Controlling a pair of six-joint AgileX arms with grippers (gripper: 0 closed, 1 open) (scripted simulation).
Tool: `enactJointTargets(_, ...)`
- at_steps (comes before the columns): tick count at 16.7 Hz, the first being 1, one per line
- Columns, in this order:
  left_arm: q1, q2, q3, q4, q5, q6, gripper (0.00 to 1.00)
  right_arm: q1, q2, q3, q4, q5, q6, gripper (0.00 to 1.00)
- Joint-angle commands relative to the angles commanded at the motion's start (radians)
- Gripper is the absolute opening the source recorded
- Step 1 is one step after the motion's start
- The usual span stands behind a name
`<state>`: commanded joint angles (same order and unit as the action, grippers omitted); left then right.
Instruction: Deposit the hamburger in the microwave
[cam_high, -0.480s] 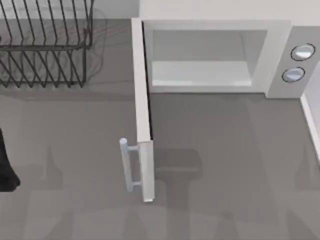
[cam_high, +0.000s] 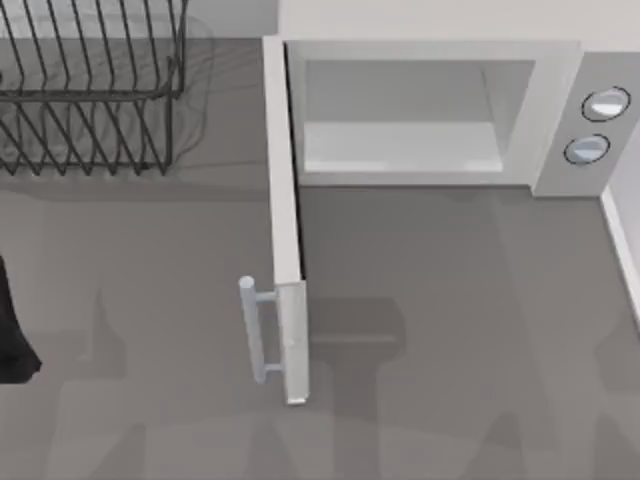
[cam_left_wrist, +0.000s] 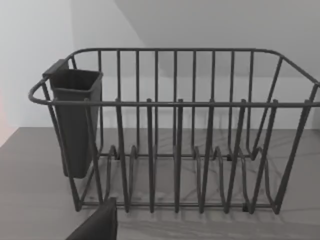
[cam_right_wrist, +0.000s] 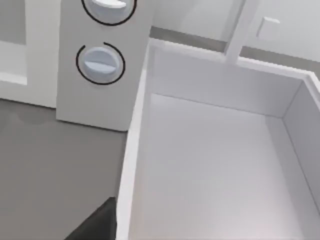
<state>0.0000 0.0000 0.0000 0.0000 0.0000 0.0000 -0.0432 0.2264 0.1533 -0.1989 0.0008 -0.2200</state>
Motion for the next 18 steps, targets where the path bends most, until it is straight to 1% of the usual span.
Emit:
enactJointTargets(7, 0.000, 0.000, 0.000, 0.000, 0.000, 0.000, 1.00, -0.086, 0.623, 0.298, -0.448, -0.005, -0.495, 1.00)
enactJointTargets(11, 0.000, 0.000, 0.000, 0.000, 0.000, 0.000, 1.00, -0.131, 0.896, 0.453, -0.662, -0.005, -0.733, 1.00)
enactJointTargets(13, 0.000, 0.000, 0.000, 0.000, 0.000, 0.000, 1.00, -0.146, 0.994, 0.516, -0.735, -0.004, -0.823, 1.00)
enactJointTargets(15, 0.000, 0.000, 0.000, 0.000, 0.000, 0.000, 1.00, -0.157, 1.060, 0.560, -0.782, -0.004, -0.883, 1.00)
enactJointTargets(18, 0.000, 0.000, 0.000, 0.000, 0.000, 0.000, 1.00, -0.162, 1.084, 0.579, -0.801, -0.004, -0.907, 1.00)
